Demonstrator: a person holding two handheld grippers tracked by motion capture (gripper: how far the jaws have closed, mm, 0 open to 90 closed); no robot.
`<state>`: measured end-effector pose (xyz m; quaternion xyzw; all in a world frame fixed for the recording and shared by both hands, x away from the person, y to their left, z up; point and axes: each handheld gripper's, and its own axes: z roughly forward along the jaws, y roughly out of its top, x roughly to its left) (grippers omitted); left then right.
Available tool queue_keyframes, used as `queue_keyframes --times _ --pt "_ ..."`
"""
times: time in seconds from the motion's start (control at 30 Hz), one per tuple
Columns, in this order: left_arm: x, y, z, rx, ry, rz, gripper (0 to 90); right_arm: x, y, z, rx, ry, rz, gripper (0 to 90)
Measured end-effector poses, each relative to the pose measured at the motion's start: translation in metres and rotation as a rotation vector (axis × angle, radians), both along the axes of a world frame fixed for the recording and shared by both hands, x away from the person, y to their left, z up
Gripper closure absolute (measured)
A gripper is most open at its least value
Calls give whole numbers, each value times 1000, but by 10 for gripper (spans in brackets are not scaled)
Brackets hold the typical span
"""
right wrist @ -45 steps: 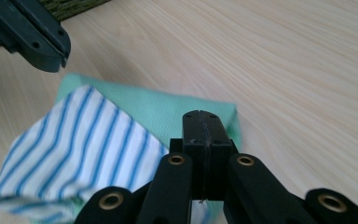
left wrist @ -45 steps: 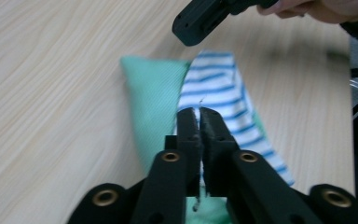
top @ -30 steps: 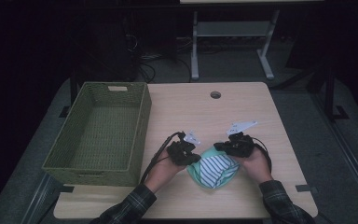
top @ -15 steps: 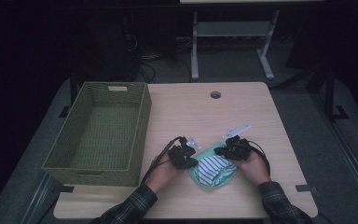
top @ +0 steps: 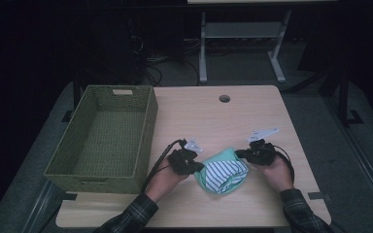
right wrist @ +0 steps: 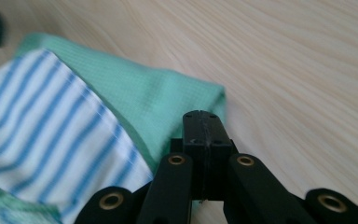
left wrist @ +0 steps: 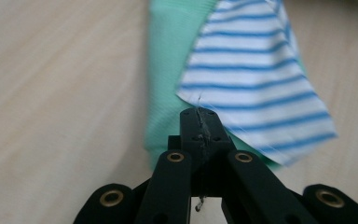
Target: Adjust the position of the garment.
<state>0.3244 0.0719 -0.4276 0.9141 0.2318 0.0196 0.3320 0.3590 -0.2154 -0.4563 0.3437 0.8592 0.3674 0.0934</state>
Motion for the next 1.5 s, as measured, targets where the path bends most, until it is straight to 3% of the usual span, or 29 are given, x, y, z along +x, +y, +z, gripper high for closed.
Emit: queue_keyframes --times 0.2,0.37,0.43,0.7,0.9,1.5 --pt "-23 -5 -8 -9 42 -43 896 3 -9 -3 4 0 -20 898" --pt "-27 -15 -18 52 48 -86 896 4 -5 -6 1 10 -10 898" --pt "-26 -16 -21 55 53 -73 896 4 -3 -8 0 18 -3 898" --pt "-15 -7 -23 83 35 -49 896 0 -1 -10 -15 23 16 898" --pt "-2 -2 -23 79 32 -1 896 -9 0 -8 -31 31 26 898" --pt "37 -6 -23 99 -4 56 896 -39 -1 -9 -41 51 77 898"
